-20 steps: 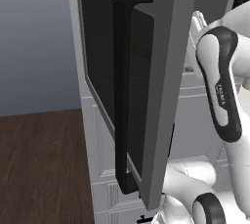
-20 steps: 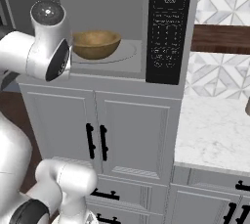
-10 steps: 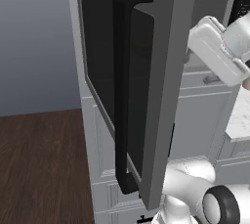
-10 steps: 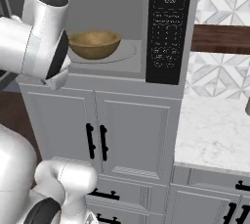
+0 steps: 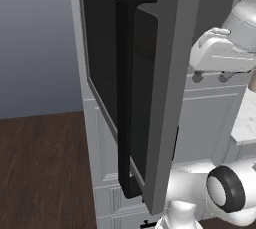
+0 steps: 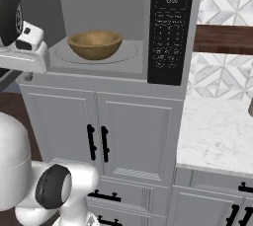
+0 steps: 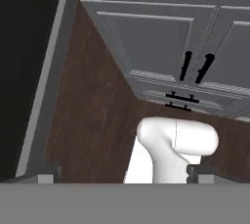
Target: Open the microwave, place the bowl with waffle inside the microwave, then close the microwave door and turn it on.
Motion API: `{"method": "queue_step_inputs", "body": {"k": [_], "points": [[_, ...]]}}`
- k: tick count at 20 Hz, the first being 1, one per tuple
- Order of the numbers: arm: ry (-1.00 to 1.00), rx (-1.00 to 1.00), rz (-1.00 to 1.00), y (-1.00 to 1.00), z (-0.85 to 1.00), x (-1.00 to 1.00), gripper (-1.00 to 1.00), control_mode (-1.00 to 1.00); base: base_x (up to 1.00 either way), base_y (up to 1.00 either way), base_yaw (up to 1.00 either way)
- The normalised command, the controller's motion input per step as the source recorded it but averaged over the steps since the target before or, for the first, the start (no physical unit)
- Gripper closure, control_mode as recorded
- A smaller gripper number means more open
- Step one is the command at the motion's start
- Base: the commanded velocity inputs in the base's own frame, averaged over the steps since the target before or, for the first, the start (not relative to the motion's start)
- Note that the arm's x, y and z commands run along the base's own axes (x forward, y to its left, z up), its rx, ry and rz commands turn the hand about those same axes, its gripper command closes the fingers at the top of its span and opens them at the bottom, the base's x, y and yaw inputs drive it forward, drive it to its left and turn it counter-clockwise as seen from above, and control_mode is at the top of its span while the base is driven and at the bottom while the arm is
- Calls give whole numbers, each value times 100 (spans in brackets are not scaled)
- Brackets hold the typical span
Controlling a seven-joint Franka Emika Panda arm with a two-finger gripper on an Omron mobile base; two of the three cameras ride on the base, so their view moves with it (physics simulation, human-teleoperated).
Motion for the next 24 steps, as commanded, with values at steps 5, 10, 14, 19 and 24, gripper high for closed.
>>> {"method": "queue_step_inputs", "body": {"k": [5,10,14,19,24], "points": [[-46,-30,59,0,-35,-1,-100,-100,0,0,0],[-38,-17,61,1,-3,-16,-100,-100,0,0,0],[-35,-25,44,42,-4,-52,-100,-100,0,0,0],[-31,-23,21,65,0,-85,-100,-100,0,0,0],[-31,-13,11,6,-7,-66,-100,-100,0,0,0]]}}
